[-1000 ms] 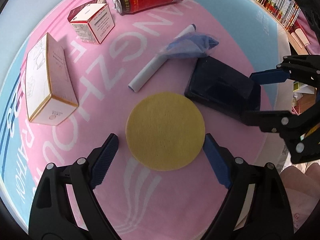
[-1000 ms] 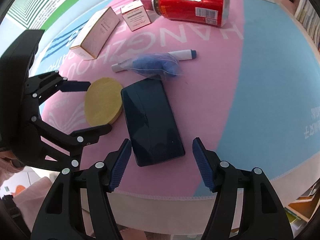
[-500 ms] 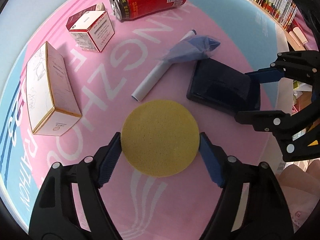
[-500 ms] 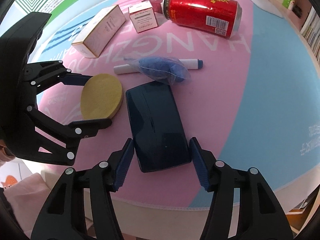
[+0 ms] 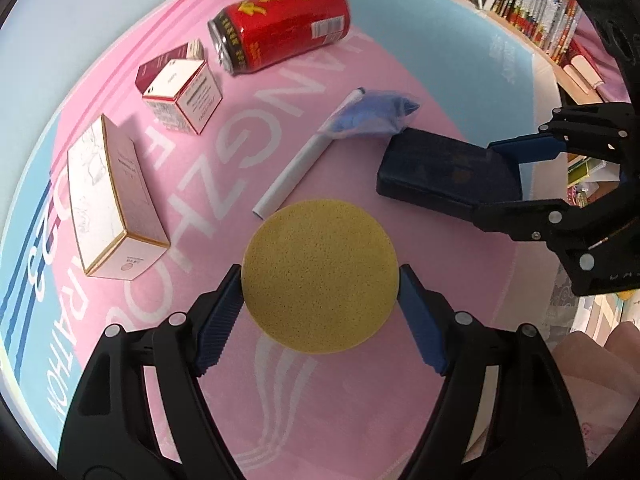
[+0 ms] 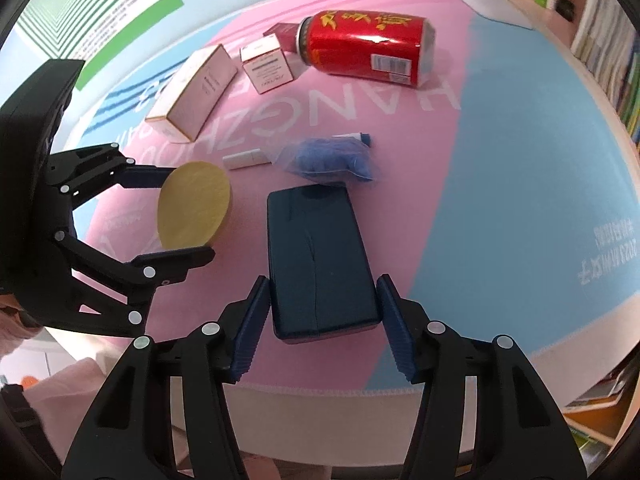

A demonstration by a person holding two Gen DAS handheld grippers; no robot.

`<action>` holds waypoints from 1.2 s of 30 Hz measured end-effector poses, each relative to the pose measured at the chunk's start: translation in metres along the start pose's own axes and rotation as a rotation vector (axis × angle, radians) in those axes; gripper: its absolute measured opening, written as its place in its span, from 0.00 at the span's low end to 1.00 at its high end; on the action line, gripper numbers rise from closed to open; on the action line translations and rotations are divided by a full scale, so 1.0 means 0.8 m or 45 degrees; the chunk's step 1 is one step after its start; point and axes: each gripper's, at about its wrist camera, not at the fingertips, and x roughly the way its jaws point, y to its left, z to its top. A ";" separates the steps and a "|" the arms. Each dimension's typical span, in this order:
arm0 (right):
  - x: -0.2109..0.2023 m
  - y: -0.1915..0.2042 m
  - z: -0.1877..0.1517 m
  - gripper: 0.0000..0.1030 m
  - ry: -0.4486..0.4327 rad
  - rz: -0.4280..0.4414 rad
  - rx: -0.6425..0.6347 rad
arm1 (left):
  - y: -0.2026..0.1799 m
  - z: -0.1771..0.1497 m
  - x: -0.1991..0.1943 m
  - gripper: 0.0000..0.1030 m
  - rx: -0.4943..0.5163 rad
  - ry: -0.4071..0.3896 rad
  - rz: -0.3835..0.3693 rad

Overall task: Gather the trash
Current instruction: 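Carry the sponge and case to the wastebasket and open both tools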

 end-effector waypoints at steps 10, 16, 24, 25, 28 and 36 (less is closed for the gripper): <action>-0.025 0.006 -0.033 0.53 -0.056 -0.042 0.112 | -0.031 -0.026 -0.018 0.71 0.090 -0.025 -0.018; -0.047 0.008 -0.061 0.53 -0.113 -0.078 0.206 | -0.051 -0.035 -0.028 0.71 0.180 -0.040 -0.042; -0.074 -0.005 -0.100 0.52 -0.177 -0.137 0.339 | -0.089 -0.037 -0.035 0.71 0.301 -0.058 -0.071; -0.079 -0.007 -0.104 0.52 -0.189 -0.143 0.354 | -0.093 -0.037 -0.037 0.71 0.310 -0.059 -0.073; -0.093 -0.011 -0.114 0.52 -0.226 -0.155 0.383 | -0.107 -0.038 -0.040 0.71 0.340 -0.060 -0.084; -0.125 -0.031 -0.146 0.52 -0.290 -0.174 0.436 | -0.150 -0.036 -0.045 0.71 0.382 -0.077 -0.083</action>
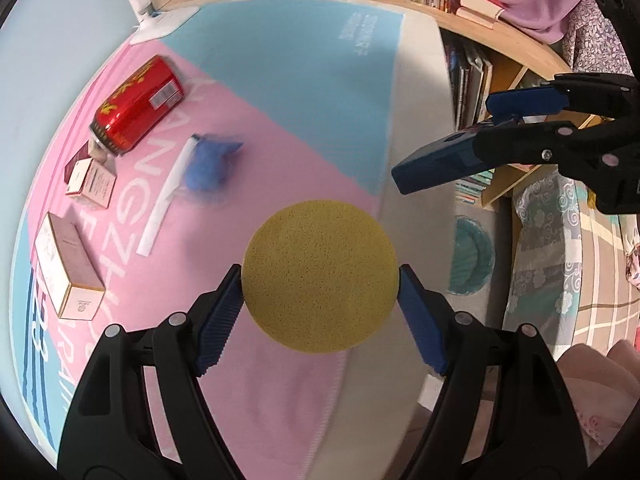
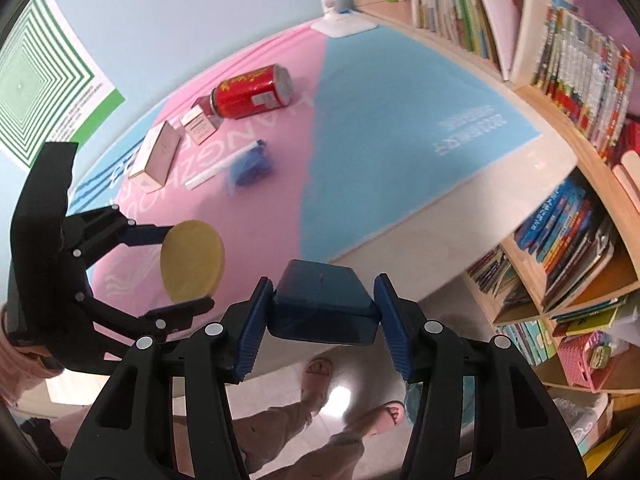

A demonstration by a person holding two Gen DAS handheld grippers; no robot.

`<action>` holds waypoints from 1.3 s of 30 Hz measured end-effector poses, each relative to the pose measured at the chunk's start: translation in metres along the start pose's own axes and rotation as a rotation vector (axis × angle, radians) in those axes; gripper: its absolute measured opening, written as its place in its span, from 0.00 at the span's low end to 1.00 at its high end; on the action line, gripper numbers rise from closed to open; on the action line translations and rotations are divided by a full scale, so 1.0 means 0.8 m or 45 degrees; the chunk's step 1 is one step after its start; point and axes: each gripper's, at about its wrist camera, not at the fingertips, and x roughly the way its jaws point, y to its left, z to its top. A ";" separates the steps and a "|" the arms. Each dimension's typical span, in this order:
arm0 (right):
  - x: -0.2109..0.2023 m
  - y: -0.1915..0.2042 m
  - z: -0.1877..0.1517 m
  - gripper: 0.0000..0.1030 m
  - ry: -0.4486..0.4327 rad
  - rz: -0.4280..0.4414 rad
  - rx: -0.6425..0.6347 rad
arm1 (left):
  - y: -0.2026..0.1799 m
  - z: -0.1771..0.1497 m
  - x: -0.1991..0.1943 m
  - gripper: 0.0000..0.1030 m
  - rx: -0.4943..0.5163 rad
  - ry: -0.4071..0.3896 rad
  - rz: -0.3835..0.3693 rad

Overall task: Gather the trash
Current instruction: 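Carry the sponge and case to the wastebasket and open both tools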

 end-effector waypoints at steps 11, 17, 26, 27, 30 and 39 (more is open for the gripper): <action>-0.074 -0.096 -0.074 0.52 -0.054 -0.066 0.145 | -0.130 0.038 0.009 0.71 0.179 -0.008 -0.060; -0.105 -0.160 -0.138 0.52 -0.041 -0.127 0.276 | -0.221 0.054 0.028 0.71 0.325 0.020 -0.118; -0.134 -0.236 -0.230 0.52 -0.007 -0.194 0.471 | -0.326 0.055 0.061 0.71 0.513 0.090 -0.208; -0.136 -0.243 -0.241 0.52 -0.002 -0.198 0.496 | -0.337 0.055 0.066 0.71 0.535 0.101 -0.217; -0.139 -0.262 -0.267 0.52 0.015 -0.204 0.556 | -0.365 0.055 0.077 0.71 0.587 0.129 -0.237; -0.142 -0.294 -0.313 0.52 0.039 -0.194 0.659 | -0.415 0.056 0.102 0.71 0.666 0.197 -0.275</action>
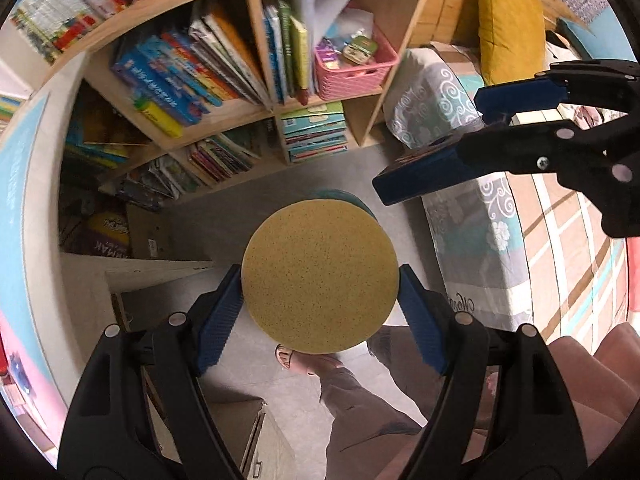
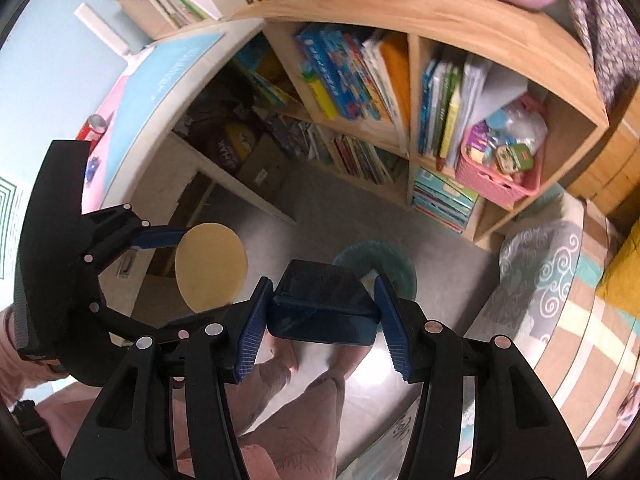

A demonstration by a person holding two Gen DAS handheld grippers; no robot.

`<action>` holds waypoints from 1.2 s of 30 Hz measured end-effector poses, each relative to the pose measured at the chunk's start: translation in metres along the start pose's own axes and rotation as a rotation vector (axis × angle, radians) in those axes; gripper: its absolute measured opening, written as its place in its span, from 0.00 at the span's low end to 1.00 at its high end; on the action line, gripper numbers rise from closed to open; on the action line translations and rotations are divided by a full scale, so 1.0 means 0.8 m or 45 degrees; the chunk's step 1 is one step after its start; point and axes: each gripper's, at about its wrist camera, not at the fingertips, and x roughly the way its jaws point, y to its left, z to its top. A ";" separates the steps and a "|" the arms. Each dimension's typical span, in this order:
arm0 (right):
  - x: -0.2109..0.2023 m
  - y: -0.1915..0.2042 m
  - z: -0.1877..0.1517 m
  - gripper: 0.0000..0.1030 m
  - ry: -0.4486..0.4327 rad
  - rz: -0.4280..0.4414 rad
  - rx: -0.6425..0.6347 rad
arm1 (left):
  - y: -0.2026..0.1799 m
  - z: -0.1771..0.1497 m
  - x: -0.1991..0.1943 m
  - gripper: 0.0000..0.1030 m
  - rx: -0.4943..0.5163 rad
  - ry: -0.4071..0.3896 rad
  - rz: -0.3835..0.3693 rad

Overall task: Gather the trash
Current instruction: 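Carry the sponge and case to the wastebasket and open both tools, then move both tools back over the mat toward the can and long box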

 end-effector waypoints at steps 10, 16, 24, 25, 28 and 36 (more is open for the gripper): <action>0.001 -0.039 -0.009 0.67 0.027 0.023 0.107 | -0.030 0.019 0.020 0.88 0.085 0.042 -0.028; -0.003 -0.051 -0.007 0.67 0.014 0.009 0.103 | -0.036 0.023 0.019 0.92 0.097 0.040 -0.027; -0.005 -0.050 -0.003 0.67 0.005 0.017 0.098 | -0.024 0.022 0.010 0.92 0.059 0.019 0.001; -0.004 -0.047 -0.002 0.67 0.005 0.019 0.092 | -0.023 0.022 0.009 0.92 0.052 0.017 0.003; -0.002 -0.040 0.004 0.67 0.006 0.028 0.073 | -0.011 0.018 0.001 0.92 0.011 0.002 0.012; 0.008 0.014 0.037 0.67 0.003 0.075 -0.060 | 0.044 -0.014 -0.030 0.92 -0.129 -0.046 0.086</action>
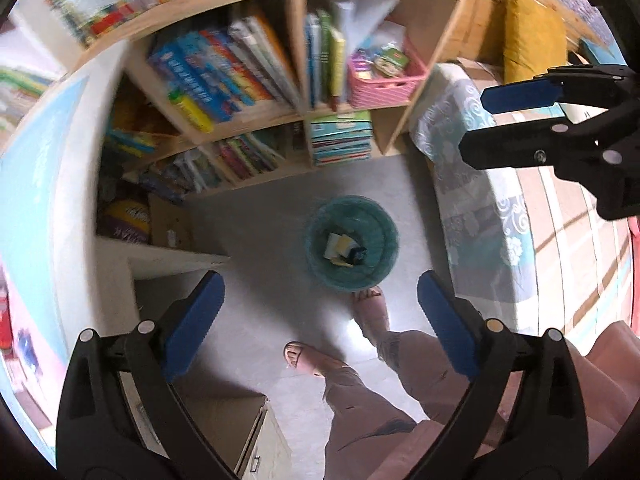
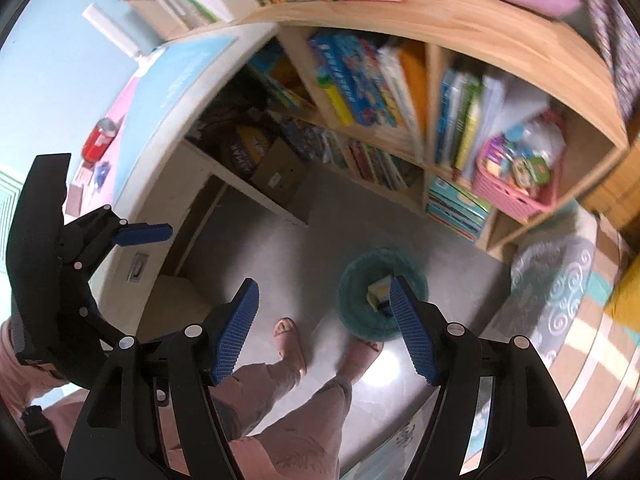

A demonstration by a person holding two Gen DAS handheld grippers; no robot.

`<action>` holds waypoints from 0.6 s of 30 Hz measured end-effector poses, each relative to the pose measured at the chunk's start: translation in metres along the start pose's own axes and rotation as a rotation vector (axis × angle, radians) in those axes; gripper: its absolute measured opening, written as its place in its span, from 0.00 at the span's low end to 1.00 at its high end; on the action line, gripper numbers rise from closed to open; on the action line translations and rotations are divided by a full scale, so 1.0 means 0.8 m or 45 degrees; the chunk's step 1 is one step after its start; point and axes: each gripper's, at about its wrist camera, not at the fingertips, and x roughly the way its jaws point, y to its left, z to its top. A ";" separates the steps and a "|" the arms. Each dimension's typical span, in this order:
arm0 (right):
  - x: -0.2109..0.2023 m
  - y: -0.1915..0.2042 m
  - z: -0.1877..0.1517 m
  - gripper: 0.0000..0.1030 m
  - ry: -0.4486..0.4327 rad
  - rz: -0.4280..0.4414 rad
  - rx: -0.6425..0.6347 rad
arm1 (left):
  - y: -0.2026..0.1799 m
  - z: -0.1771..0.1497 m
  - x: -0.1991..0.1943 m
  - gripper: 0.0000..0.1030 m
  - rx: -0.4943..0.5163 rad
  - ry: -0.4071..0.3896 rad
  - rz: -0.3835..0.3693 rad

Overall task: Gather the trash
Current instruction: 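Move both tools back over the mat toward the can and long box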

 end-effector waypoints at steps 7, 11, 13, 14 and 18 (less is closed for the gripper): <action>0.018 0.080 0.044 0.67 -0.003 0.054 -0.183 | 0.078 -0.046 -0.025 0.92 -0.195 -0.026 0.080; 0.034 0.139 0.065 0.67 0.008 0.085 -0.293 | 0.134 -0.086 -0.042 0.92 -0.327 -0.037 0.141; 0.043 0.170 0.073 0.67 0.016 0.101 -0.345 | 0.159 -0.107 -0.049 0.92 -0.387 -0.041 0.168; 0.047 0.186 0.077 0.67 0.019 0.111 -0.371 | 0.174 -0.119 -0.054 0.92 -0.424 -0.046 0.179; 0.066 0.250 0.090 0.67 0.041 0.149 -0.477 | 0.222 -0.160 -0.069 0.92 -0.542 -0.049 0.230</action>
